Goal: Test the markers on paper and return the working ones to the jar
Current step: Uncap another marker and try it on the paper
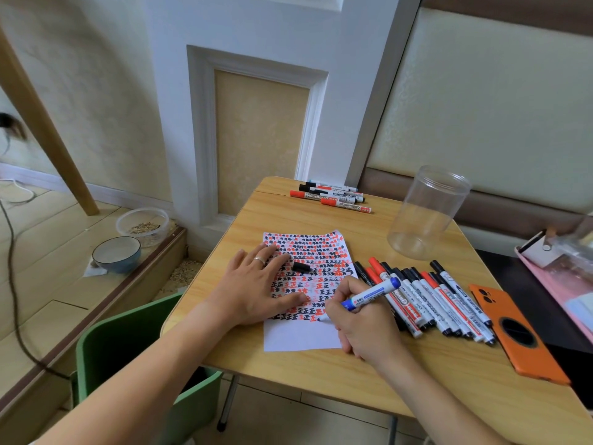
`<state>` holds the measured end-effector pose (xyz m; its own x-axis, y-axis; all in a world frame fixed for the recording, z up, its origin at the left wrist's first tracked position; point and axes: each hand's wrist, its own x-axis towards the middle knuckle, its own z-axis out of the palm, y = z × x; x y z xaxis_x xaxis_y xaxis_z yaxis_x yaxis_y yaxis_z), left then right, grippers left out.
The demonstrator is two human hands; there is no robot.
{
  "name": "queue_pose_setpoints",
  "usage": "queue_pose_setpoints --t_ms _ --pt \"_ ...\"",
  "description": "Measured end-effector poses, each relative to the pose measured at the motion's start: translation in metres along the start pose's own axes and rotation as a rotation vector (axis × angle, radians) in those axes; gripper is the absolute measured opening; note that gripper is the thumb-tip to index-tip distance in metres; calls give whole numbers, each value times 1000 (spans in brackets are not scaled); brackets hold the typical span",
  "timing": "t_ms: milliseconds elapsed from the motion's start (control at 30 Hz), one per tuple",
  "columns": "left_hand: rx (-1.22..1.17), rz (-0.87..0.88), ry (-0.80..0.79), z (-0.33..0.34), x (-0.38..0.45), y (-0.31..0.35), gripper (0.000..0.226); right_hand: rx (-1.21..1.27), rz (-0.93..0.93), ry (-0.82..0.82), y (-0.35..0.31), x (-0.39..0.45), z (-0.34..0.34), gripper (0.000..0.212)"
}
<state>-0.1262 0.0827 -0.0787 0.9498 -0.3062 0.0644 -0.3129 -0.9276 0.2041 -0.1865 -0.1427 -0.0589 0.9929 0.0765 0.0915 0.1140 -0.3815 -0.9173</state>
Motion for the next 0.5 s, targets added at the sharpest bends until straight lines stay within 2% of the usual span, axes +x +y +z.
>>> queue_pose_setpoints --t_ms 167,267,333,433,500 --pt "-57 -10 1 -1 3 -1 115 8 21 10 3 2 0 18" --pt "-101 -30 40 -3 5 3 107 8 37 12 6 4 0 21" --pt "-117 -31 90 -5 9 9 93 13 47 18 6 5 0 22" --pt "-114 35 195 -6 15 17 58 44 61 22 3 3 -1 18" --pt "-100 84 251 -5 18 19 46 85 79 21 2 3 -2 18"
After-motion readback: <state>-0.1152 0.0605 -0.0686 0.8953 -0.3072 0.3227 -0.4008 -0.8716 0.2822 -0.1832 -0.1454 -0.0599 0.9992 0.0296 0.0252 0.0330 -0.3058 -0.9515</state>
